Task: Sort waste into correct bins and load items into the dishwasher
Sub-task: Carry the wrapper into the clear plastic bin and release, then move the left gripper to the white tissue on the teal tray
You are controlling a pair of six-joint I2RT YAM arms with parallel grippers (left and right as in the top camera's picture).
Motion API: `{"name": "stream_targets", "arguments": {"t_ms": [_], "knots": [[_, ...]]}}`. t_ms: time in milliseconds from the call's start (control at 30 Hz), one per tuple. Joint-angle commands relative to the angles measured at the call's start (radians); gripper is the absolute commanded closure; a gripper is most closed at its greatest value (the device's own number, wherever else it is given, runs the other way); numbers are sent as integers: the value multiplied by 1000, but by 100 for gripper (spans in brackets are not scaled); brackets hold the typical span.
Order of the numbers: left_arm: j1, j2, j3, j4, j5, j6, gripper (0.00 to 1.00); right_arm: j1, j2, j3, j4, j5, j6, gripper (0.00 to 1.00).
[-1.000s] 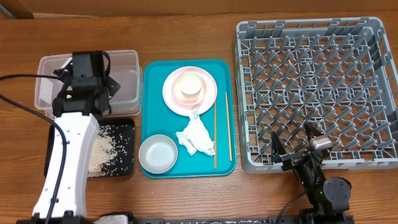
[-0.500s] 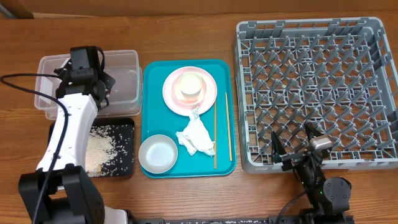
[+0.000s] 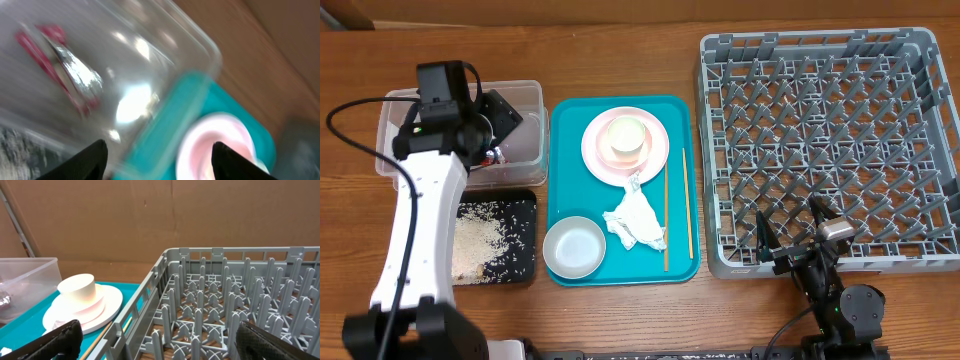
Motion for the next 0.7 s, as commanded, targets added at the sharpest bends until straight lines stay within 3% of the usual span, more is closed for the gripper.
{"name": "stream_targets", "arguments": {"t_ms": [0, 200, 467, 667], "knots": [[-55, -83, 32, -88, 183, 87, 31, 6, -9, -11, 6, 9, -6, 0], [-230, -91, 25, -263, 181, 132, 29, 6, -9, -11, 6, 9, -6, 0], [-496, -29, 2, -285, -8, 115, 20, 6, -9, -11, 6, 9, -6, 0], [-606, 51, 1, -279, -60, 100, 14, 6, -9, -11, 6, 9, -6, 0]]}}
